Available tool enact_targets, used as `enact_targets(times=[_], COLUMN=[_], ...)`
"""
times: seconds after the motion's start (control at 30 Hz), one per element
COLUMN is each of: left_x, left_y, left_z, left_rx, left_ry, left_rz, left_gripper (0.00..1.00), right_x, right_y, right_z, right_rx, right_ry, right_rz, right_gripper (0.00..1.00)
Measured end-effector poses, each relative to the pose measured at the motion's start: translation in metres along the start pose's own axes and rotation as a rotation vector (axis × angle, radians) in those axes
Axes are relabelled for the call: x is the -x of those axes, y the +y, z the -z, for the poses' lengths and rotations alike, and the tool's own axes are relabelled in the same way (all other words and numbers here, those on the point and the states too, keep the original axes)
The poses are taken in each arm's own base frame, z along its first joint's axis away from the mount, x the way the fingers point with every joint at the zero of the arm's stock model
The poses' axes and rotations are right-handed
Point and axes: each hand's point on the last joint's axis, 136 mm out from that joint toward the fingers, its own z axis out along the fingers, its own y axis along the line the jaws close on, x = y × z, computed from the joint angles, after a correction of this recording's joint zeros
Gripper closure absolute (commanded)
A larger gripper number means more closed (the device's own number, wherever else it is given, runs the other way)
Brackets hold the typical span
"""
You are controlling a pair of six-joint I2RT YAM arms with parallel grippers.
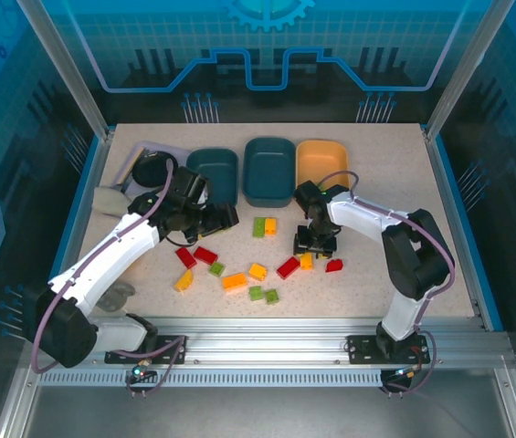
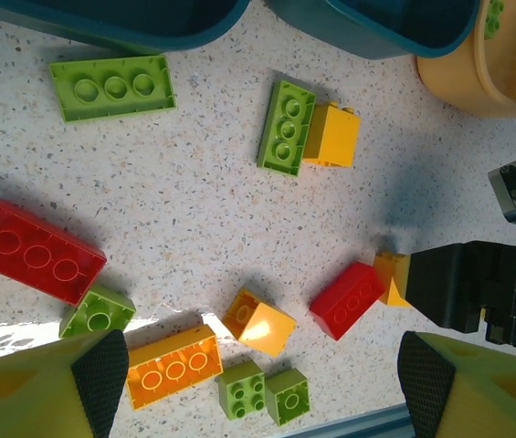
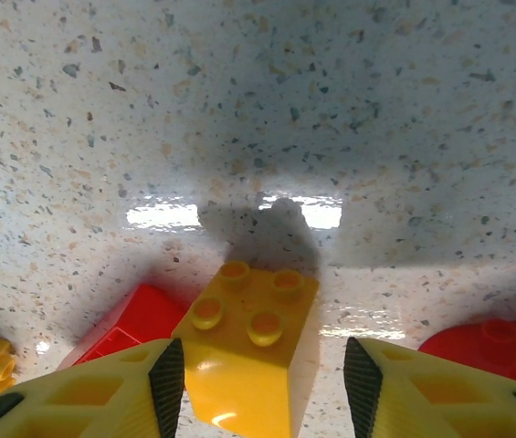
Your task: Sort the legos into containers by color
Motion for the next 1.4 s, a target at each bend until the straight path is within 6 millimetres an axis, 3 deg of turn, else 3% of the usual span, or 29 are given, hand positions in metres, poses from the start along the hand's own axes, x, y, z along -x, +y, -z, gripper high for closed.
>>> enact_targets(times=[0.17, 0.4, 0.6, 0.8, 0.9, 1.03, 1.2, 1.4], left_x=[-0.002, -0.003, -0.006, -0.006, -0.006, -0.001, 0.014, 0.034], left_y=[0.002, 0.002, 0.002, 0.0, -0.002, -0.006, -0.018, -0.033], left_z=[-0.002, -0.003, -0.004, -0.001, 0.003, 0.011, 0.03, 0.054], left_rx=[0.003, 0.004, 0.004, -0.004, -0.012, -0.024, -0.05, -0.075], left_ry=[0.005, 0.009, 0.013, 0.007, -0.005, -0.036, -0.111, -0.204], left_rz=[0.003, 0.002, -0.004, -0.008, -0.013, -0.022, -0.033, -0.045], left_gripper=[0.19, 0.19, 0.19, 0.19, 0.19, 0.19, 0.19, 0.18], right_x=[-0.003, -0.003, -0.003, 0.003, 0.011, 0.03, 0.051, 0.064], right_y=[-0.003, -0.003, -0.003, -0.008, -0.011, -0.015, -0.041, -0.044], right_z=[-0.012, -0.013, -0.013, -0.002, 0.025, 0.083, 0.15, 0.195], right_rx=[-0.022, -0.024, -0.025, -0.048, -0.055, -0.013, 0.007, 0.024], right_ry=[0.032, 0.035, 0.036, -0.024, -0.106, -0.28, -0.471, -0.598], right_rz=[-0.023, -0.041, -0.057, -0.069, -0.065, -0.078, -0.126, -0.092], right_gripper=[0.47, 0.52, 0.72, 0.77, 0.78, 0.79, 0.79, 0.79])
